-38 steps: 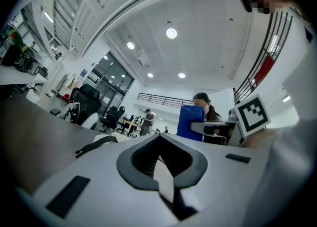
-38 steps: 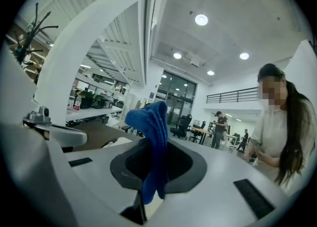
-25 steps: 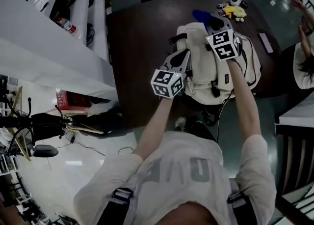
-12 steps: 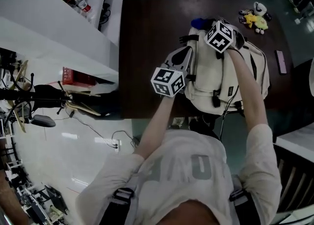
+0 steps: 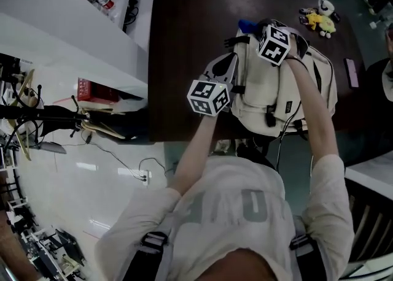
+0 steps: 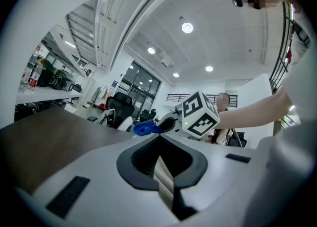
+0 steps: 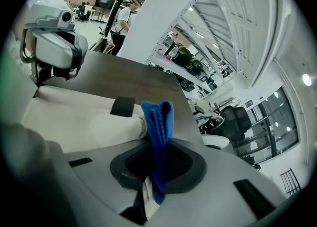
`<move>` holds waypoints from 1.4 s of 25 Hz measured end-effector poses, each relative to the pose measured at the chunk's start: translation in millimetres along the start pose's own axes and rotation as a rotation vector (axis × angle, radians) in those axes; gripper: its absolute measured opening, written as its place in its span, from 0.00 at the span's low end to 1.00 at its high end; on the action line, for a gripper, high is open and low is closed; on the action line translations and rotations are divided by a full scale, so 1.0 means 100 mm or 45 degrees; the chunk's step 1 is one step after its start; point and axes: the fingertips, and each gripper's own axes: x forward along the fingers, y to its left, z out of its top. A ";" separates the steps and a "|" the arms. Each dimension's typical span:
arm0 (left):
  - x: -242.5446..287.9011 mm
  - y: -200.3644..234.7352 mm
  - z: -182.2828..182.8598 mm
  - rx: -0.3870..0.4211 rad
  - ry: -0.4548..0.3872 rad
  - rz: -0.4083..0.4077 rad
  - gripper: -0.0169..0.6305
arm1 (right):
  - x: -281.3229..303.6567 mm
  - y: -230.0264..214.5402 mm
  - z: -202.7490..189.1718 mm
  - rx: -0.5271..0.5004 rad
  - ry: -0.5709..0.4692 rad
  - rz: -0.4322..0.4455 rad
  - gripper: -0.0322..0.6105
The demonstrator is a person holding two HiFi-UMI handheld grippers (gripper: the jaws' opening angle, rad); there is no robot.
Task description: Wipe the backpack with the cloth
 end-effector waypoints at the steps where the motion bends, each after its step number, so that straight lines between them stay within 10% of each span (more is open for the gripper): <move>1: -0.02 -0.02 0.00 0.000 -0.001 -0.006 0.03 | -0.04 0.02 0.00 -0.004 0.006 -0.005 0.11; 18: -0.74 -0.43 0.09 0.052 -0.087 -0.042 0.03 | -0.77 0.87 0.15 0.016 0.047 -0.077 0.11; 35: -2.02 -1.18 -0.39 0.077 -0.140 0.083 0.03 | -1.30 2.68 0.29 0.025 -0.026 -0.033 0.11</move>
